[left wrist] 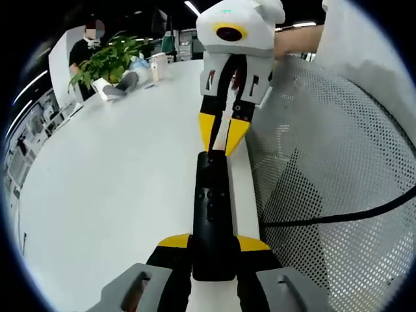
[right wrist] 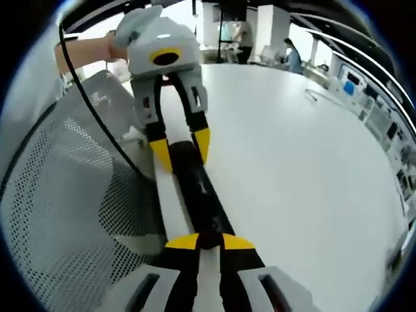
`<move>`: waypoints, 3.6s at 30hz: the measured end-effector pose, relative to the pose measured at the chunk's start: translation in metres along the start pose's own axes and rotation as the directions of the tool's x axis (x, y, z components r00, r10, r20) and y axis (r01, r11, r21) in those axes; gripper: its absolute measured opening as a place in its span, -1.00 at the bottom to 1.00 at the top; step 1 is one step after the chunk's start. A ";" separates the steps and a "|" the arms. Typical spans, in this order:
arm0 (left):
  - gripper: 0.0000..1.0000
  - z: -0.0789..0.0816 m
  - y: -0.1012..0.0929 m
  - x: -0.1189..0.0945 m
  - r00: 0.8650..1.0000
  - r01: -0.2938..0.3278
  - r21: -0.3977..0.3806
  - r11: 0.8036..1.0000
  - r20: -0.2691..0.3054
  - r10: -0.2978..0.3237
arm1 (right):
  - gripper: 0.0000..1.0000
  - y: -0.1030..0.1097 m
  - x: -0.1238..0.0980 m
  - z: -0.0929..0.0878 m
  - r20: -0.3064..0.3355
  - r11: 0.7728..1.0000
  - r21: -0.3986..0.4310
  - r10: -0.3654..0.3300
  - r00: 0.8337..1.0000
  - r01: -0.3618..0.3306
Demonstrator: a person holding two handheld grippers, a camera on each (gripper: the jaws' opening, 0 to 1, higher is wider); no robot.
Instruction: Press the specified remote control buttons in sequence, fully releasing each button before pressing the next.
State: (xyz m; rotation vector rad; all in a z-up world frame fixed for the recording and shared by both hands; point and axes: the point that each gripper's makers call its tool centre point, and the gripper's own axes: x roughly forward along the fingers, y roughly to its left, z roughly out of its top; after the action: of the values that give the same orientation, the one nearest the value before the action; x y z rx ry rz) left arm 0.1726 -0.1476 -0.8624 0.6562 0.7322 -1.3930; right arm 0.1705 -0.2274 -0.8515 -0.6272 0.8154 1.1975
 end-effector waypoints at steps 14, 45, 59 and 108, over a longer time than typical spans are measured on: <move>-0.53 0.001 0.001 0.000 1.000 -0.010 -0.013 1.000 0.017 0.011 | -0.60 0.001 0.008 0.009 0.020 0.999 -0.014 0.029 0.999 -0.029; -0.52 0.002 0.002 0.000 0.998 -0.038 -0.023 0.999 0.045 0.039 | -0.57 0.006 0.036 0.027 0.004 0.979 -0.180 0.095 0.995 -0.093; -0.16 -0.005 0.017 -0.025 0.981 -0.179 -0.245 0.953 0.030 0.192 | -0.56 0.004 0.037 0.028 0.036 0.987 -0.139 0.082 0.996 -0.077; 1.00 0.001 0.064 -0.197 0.365 -0.334 -0.834 0.439 0.314 0.876 | -0.56 0.004 0.039 0.032 0.073 0.994 -0.096 0.069 0.995 -0.061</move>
State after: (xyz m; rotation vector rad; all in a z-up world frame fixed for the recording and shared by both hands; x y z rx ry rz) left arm 0.2296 -0.0211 -0.7083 -0.2446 0.1589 -0.4037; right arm 0.1794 -0.1794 -0.8656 -0.6314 0.7237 1.3171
